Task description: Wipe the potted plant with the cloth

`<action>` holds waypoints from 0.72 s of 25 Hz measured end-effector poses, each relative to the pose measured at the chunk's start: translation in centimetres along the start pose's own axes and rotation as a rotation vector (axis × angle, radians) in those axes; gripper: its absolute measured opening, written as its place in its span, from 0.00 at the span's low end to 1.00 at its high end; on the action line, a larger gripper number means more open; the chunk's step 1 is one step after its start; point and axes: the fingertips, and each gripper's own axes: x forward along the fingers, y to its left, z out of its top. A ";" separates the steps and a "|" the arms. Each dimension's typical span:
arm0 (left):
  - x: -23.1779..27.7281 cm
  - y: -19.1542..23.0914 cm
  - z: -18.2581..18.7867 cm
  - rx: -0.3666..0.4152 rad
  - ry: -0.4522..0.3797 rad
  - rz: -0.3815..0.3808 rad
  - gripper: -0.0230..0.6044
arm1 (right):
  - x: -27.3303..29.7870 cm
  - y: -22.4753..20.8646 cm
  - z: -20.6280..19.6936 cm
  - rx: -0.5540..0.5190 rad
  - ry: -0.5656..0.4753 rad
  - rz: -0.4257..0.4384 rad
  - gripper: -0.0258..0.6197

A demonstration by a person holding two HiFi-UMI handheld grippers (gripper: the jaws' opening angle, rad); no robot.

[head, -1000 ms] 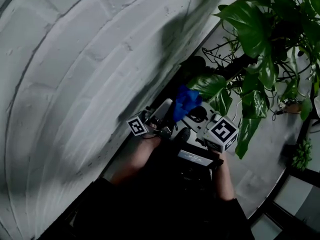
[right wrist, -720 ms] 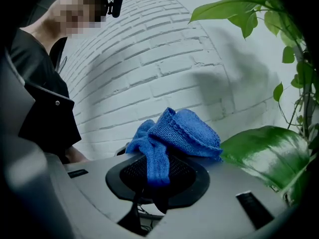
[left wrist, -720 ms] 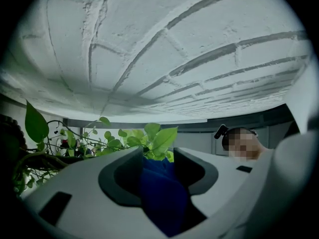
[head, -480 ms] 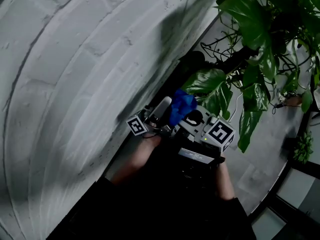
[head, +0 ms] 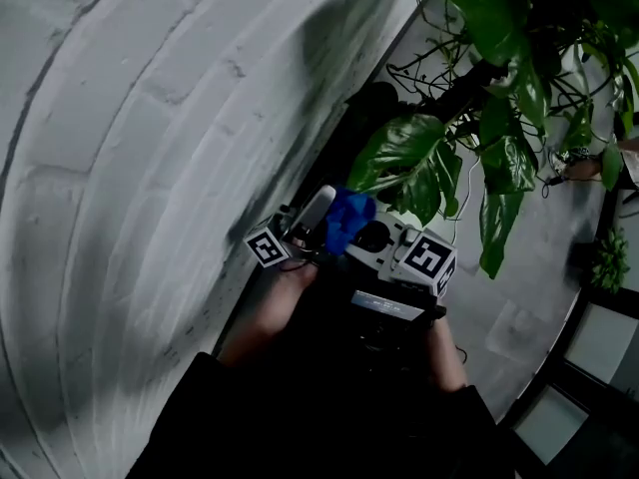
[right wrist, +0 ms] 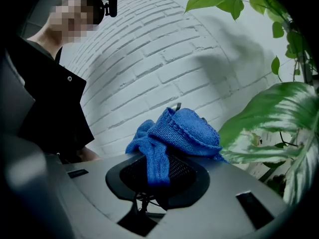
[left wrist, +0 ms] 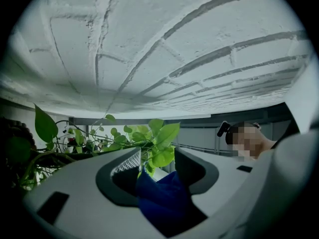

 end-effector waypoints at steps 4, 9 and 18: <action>-0.9 0.2 -0.8 -0.006 0.025 0.024 0.38 | -0.1 0.6 -1.2 0.023 0.001 -0.009 0.21; -2.1 -0.1 -1.5 0.006 0.044 0.049 0.38 | -2.1 1.6 -1.8 0.138 -0.089 0.013 0.21; -3.5 -3.6 -5.9 0.135 0.051 0.062 0.38 | -13.4 0.8 -1.1 0.253 -0.393 -0.090 0.21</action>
